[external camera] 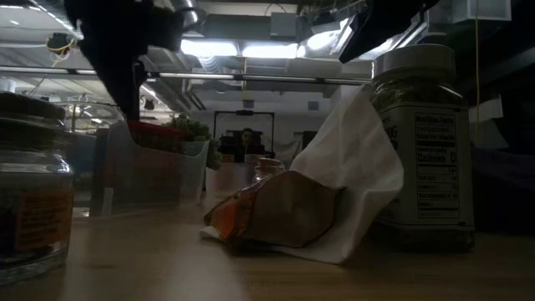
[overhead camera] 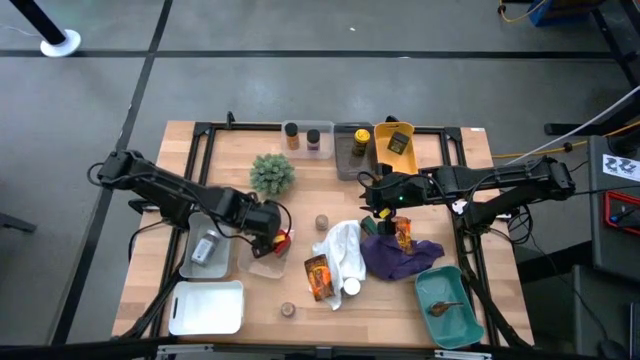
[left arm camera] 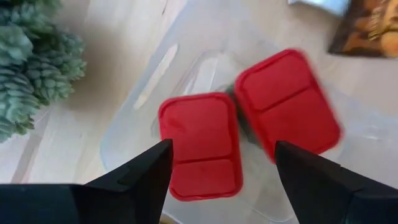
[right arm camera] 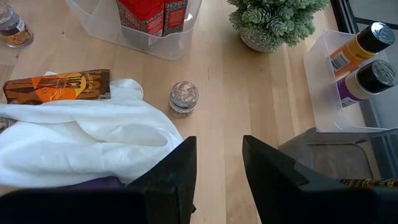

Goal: Sort spices by type
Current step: Put the bottom brown seasoning bottle into the white bin

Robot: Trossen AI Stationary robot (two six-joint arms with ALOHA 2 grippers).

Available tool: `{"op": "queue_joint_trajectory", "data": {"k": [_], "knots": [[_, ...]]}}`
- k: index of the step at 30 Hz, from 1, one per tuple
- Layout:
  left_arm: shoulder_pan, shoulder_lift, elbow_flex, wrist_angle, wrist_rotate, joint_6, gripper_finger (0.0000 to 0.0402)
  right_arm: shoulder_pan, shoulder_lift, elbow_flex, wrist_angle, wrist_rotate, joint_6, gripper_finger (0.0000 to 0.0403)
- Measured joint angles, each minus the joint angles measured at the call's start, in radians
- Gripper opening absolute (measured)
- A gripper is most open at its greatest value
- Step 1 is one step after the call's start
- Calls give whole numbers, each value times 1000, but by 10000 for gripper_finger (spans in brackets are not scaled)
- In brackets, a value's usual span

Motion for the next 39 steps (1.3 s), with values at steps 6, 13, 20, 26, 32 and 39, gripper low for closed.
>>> {"op": "queue_joint_trajectory", "data": {"k": [6, 13, 20, 26, 32, 39], "knots": [[0, 0, 91, -62, 0, 7, 265, 0, 0, 0, 0, 0, 0, 131], [-21, 0, 122, 17, 18, -18, 265, 0, 0, 0, -1, 0, 0, 131], [-135, 1, 122, 250, 49, -53, 265, 0, 0, 0, -3, 0, 0, 131], [-265, 34, 122, 435, 42, -38, 265, 0, 0, 0, -3, 0, 0, 131], [-380, 130, 122, 515, 14, -13, 265, 0, 0, 0, -5, 0, 21, 131], [-460, 248, 122, 510, -13, -8, 265, 0, 0, 0, -9, 0, 102, 131]]}}
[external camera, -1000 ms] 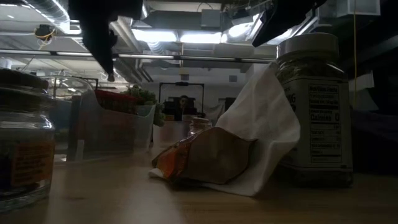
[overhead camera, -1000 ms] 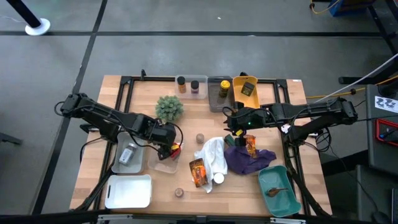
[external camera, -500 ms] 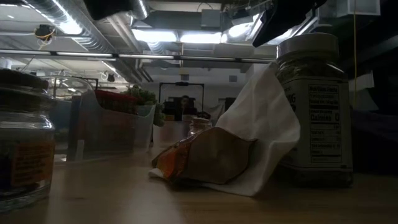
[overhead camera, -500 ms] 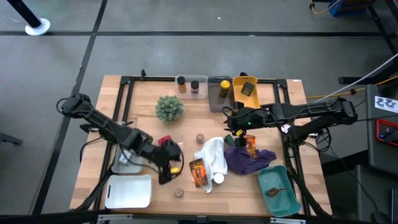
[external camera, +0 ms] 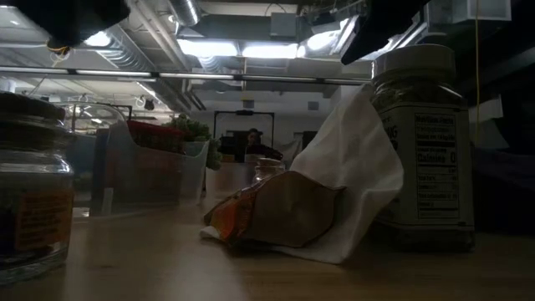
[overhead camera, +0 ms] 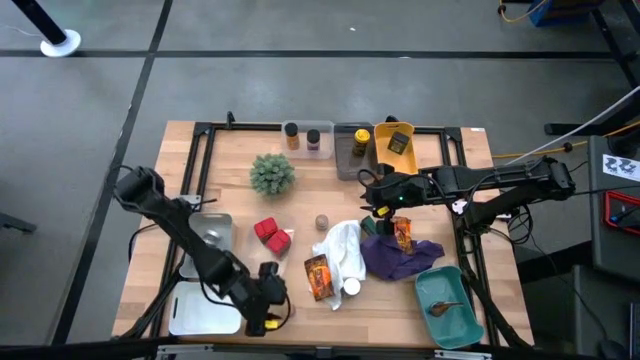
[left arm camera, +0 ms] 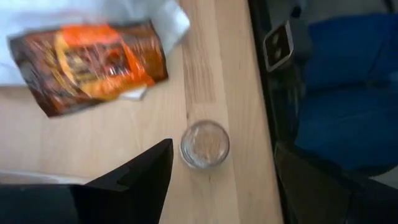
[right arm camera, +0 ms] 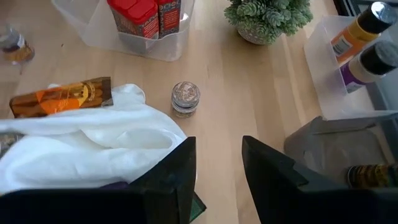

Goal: Sort spices by type
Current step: Put the bottom brown seasoning bottle into the white bin

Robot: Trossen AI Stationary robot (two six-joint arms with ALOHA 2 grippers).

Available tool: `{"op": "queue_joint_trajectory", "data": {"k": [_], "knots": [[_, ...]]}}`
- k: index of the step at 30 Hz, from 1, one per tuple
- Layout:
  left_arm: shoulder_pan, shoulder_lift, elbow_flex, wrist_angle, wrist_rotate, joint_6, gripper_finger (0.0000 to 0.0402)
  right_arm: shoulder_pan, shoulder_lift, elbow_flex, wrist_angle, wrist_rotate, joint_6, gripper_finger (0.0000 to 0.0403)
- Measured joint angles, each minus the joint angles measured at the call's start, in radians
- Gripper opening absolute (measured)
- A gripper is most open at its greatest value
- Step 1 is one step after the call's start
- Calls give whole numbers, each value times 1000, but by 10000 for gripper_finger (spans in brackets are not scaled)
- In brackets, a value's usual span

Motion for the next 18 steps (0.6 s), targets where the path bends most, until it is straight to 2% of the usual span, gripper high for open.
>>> {"op": "queue_joint_trajectory", "data": {"k": [6, 18], "knots": [[-28, 66, 0, -1, -37, 8, 265, 0, 0, 0, 1, 0, 10, 131], [-28, 115, 0, 2, -52, 19, 265, 0, 0, 0, 1, 0, 11, 131]]}}
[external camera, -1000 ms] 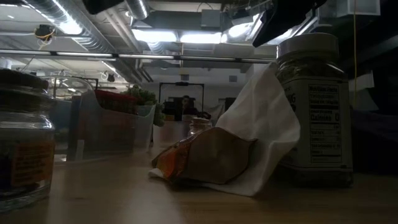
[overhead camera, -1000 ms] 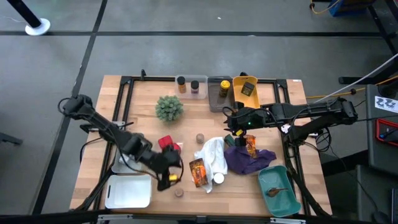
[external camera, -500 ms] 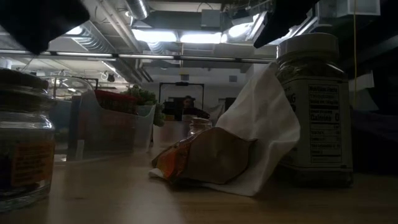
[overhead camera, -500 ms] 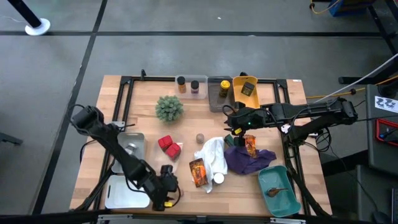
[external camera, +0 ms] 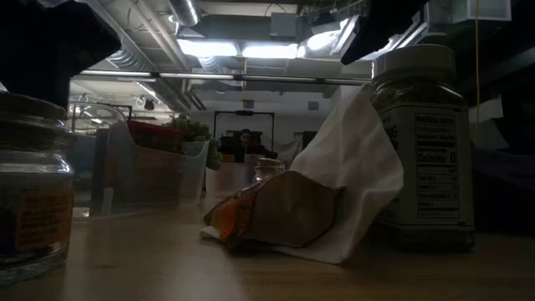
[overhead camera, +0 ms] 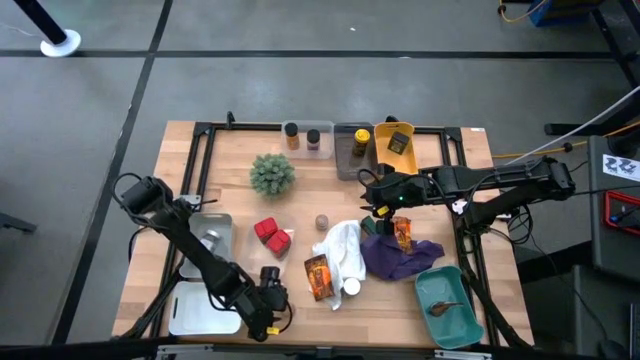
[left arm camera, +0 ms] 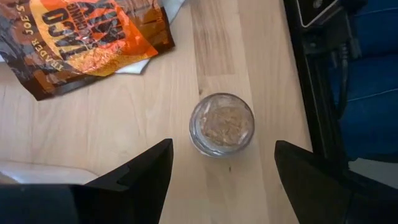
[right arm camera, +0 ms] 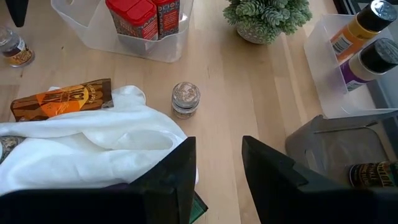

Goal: Sort spices by type
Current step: Put the bottom brown seasoning bottle into the white bin

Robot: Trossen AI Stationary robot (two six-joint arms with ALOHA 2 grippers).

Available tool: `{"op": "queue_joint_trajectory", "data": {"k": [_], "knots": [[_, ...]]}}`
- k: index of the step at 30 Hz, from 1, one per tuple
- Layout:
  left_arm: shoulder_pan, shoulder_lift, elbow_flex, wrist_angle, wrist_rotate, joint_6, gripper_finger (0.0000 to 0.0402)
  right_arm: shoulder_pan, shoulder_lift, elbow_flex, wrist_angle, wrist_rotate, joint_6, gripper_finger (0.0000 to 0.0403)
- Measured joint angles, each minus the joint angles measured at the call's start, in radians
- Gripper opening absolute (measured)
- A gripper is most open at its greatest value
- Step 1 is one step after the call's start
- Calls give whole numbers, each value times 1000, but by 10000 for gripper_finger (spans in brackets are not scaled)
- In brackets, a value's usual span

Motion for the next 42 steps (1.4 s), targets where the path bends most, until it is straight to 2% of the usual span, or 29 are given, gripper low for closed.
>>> {"op": "queue_joint_trajectory", "data": {"k": [10, 24, 27, 33, 38, 42], "knots": [[4, 71, 0, 79, -3, 48, 265, 0, 0, 0, 0, 0, 0, 131], [25, 92, -1, 108, -4, 81, 262, 0, 0, 0, -2, 0, 0, 131], [25, 92, -1, 108, -3, 81, 242, 0, 0, 0, -3, 0, 0, 131], [21, 92, 0, 130, 9, 76, 163, 0, 0, 0, -3, 0, 0, 131], [22, 61, 0, 115, 43, 2, 160, 0, 0, 0, -3, 0, 0, 131], [21, -22, 0, 92, 42, -55, 160, 0, 0, 0, -3, 0, 0, 131]]}}
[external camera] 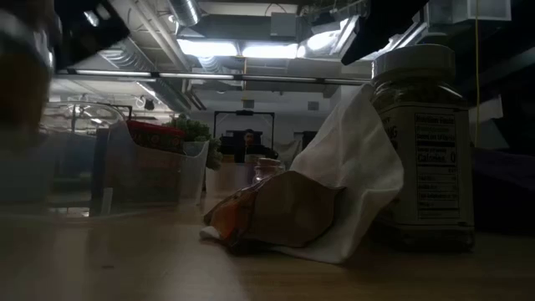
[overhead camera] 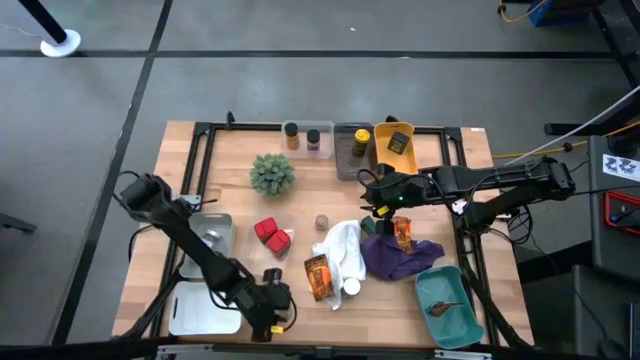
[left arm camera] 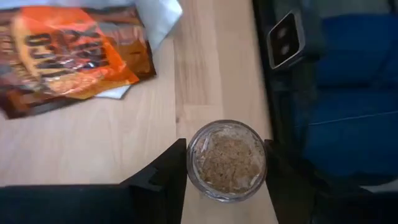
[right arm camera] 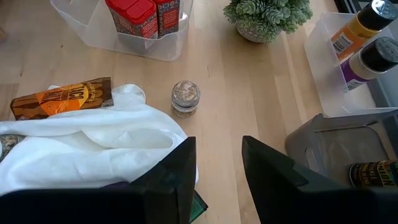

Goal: Sort spices by type
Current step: Put the bottom brown seasoning bottle into the white bin

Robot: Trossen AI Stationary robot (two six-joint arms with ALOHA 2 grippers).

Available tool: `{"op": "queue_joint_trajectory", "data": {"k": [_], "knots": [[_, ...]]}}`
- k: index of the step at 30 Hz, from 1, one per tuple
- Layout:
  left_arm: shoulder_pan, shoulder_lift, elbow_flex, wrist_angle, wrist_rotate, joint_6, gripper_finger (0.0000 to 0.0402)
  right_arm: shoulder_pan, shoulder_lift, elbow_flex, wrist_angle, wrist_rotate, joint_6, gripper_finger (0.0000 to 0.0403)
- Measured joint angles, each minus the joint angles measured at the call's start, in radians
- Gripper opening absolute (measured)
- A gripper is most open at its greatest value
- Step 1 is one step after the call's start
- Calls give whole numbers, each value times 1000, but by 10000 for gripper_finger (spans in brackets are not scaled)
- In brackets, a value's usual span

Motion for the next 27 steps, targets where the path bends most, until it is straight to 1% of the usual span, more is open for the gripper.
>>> {"op": "queue_joint_trajectory", "data": {"k": [5, 10, 14, 19, 22, 27], "knots": [[-24, -136, 0, -144, -2, -139, 160, 0, 0, 0, 0, 0, 0, 131], [-84, -275, 0, -332, -1, -342, 161, 0, 0, 0, 0, 0, 0, 131], [-149, -351, 0, -479, -1, -516, 163, 0, 0, 0, 0, 0, 0, 131], [-231, -347, 0, -634, -3, -740, 163, 0, 0, 0, 0, 0, 0, 131], [-273, -320, -15, -630, -18, -826, 169, 0, 0, 0, 0, 0, 0, 131], [-310, -259, -46, -629, -77, -916, 167, 0, 0, 0, 0, 0, 0, 131]]}}
